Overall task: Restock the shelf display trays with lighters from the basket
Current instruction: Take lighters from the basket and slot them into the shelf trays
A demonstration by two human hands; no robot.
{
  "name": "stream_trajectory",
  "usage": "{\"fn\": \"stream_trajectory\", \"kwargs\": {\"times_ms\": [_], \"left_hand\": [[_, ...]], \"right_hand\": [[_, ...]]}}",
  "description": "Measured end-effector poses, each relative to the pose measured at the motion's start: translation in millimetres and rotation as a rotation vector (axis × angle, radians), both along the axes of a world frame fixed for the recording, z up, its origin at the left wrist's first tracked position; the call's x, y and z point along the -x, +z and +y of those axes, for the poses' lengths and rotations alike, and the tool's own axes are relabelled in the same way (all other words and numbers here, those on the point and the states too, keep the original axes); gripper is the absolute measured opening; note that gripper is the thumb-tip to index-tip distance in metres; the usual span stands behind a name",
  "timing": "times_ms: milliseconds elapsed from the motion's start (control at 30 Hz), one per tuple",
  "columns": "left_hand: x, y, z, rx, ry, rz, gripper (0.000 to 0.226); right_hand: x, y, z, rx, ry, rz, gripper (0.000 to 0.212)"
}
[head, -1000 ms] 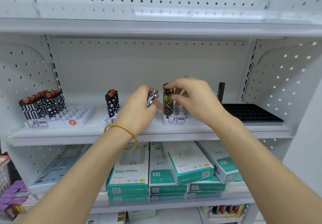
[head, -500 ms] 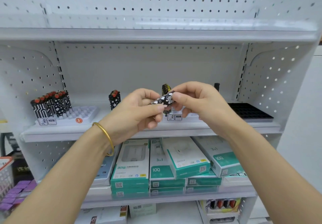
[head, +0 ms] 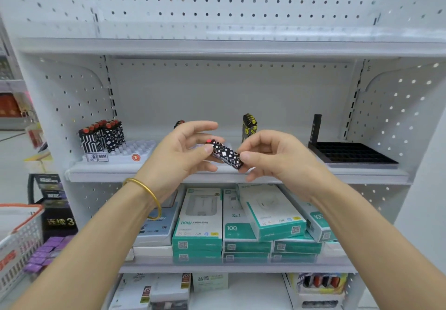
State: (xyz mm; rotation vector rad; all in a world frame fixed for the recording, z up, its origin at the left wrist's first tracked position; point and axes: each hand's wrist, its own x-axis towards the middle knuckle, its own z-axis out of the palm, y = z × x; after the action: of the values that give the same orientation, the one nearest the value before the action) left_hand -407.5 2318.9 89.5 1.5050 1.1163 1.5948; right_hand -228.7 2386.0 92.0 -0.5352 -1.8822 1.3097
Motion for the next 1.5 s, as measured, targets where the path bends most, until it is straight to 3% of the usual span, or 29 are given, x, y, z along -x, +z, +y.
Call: {"fn": "stream_trajectory", "kwargs": {"times_ms": [267, 533, 633, 700, 833, 967, 1500], "left_hand": [[16.6, -0.8, -14.0, -0.090, 0.217, 0.131, 0.041], [57.7, -14.5, -36.7, -0.197, 0.499, 0.206, 0.025], [89.4, -28.0, -41.0, -0.285, 0.816, 0.635, 0.010], [110.0, -39.0, -43.9, -0.296, 0.955, 0.915, 0.021], [128.0, -60.0, -51.4, -0.234, 1.008, 1.109, 0.032], [134.1, -70.8, -51.3, -0.257, 0.970, 1.151, 0.036], [141.3, -75.9, -42.0, -0.363, 1.047, 1.103, 0.029]], "right_hand": [[32.5, 0.7, -7.6, -0.020, 0.046, -0.067, 0.028], [98.8, 22.4, -19.9, -0.189, 0.106, -0.218, 0.049], [129.9, 33.2, -16.2, -0.244, 0.081, -0.192, 0.044], [155.5, 37.6, -11.5, -0.287, 0.040, -0.166, 0.039], [208.1, 36.2, -1.6, -0.379, -0.047, -0.148, 0.026], [239.4, 29.6, 4.5, -0.512, -0.093, -0.203, 0.020], [257.7, 24.6, 8.7, -0.720, -0.116, -0.359, 0.018]]}}
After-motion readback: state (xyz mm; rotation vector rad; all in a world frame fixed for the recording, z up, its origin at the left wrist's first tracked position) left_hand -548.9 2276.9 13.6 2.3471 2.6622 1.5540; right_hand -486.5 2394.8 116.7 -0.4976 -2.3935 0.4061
